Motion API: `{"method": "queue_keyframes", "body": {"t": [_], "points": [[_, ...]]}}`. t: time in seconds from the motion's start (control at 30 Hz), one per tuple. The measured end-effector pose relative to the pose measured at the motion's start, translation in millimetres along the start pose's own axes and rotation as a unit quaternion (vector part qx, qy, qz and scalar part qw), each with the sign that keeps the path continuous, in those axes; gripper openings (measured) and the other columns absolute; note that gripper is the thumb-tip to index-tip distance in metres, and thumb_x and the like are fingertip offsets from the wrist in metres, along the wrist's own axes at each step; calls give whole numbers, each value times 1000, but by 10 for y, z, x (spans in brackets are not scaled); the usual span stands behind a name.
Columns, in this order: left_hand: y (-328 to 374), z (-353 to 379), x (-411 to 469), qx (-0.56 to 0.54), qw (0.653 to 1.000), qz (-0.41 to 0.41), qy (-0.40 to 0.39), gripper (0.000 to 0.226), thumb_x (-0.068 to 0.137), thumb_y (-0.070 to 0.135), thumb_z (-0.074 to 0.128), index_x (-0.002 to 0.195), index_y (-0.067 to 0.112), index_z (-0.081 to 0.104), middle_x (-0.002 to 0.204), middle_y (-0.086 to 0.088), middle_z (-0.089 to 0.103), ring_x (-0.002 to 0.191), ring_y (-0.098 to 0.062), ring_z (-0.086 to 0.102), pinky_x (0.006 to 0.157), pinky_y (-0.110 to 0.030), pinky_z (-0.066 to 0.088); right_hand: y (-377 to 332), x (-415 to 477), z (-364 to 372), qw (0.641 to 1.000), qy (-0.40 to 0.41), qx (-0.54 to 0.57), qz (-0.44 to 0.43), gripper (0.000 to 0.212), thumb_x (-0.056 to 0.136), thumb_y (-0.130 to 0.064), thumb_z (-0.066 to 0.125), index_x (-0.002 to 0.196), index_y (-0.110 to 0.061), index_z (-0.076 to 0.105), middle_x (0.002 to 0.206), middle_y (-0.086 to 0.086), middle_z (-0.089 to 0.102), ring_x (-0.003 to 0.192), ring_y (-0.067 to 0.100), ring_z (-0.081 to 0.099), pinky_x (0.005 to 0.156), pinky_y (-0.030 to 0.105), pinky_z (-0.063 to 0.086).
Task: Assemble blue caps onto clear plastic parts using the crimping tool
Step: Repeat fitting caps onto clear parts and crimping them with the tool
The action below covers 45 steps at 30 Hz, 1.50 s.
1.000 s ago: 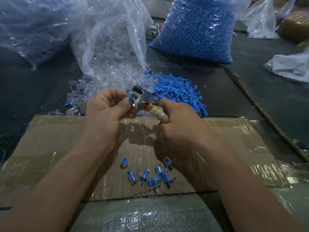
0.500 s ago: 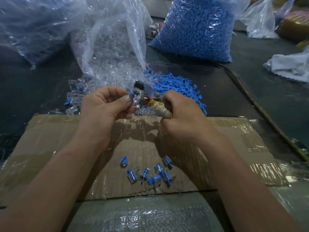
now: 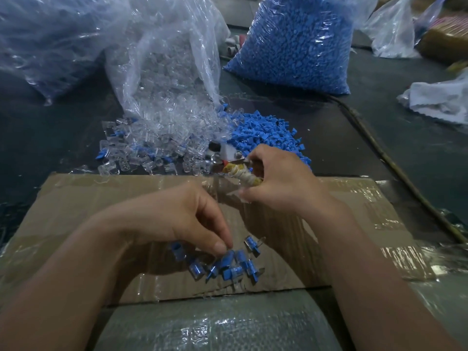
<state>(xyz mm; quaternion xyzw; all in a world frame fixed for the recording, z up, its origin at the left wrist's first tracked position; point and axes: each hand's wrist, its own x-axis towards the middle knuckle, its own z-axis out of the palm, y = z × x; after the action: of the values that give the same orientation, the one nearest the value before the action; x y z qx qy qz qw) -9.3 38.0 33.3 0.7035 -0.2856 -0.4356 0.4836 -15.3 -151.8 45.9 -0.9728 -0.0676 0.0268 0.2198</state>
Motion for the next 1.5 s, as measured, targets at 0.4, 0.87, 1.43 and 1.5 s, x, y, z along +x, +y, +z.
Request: {"method": "queue_keyframes", "body": {"t": [0.4, 0.87, 1.43, 1.5], "points": [[-167, -181, 86, 124, 766, 33, 630, 15, 74, 11, 73, 87, 18, 70, 71, 8, 65, 63, -7, 58, 68, -23, 52, -52, -31, 23, 992, -99, -81, -21, 59, 63, -53, 75, 107, -25, 49, 96, -9, 45, 90, 11, 44, 77, 30, 38], [-285, -236, 273, 338, 776, -76, 527, 17, 82, 33, 65, 95, 21, 67, 93, 4, 41, 89, -11, 38, 76, -28, 31, -18, -58, -5, 980, -158, -112, -40, 72, 61, -62, 70, 118, -25, 48, 102, -9, 42, 95, 10, 40, 76, 29, 37], [-32, -20, 111, -66, 839, 103, 531, 16, 80, 7, 66, 87, 21, 68, 79, -1, 71, 69, -15, 68, 59, -21, 56, 376, 105, -63, 991, 99, 13, 90, 7, 87, -25, 61, 91, -24, 67, 83, -9, 60, 78, 7, 54, 72, 25, 42], [-6, -8, 87, -102, 849, 112, 506, 19, 77, 7, 65, 92, 18, 69, 83, 2, 72, 70, -11, 68, 61, -17, 54, 348, 135, -3, 993, 82, -11, 82, 15, 87, -26, 61, 98, -21, 69, 89, -7, 61, 78, 7, 51, 72, 24, 39]]}}
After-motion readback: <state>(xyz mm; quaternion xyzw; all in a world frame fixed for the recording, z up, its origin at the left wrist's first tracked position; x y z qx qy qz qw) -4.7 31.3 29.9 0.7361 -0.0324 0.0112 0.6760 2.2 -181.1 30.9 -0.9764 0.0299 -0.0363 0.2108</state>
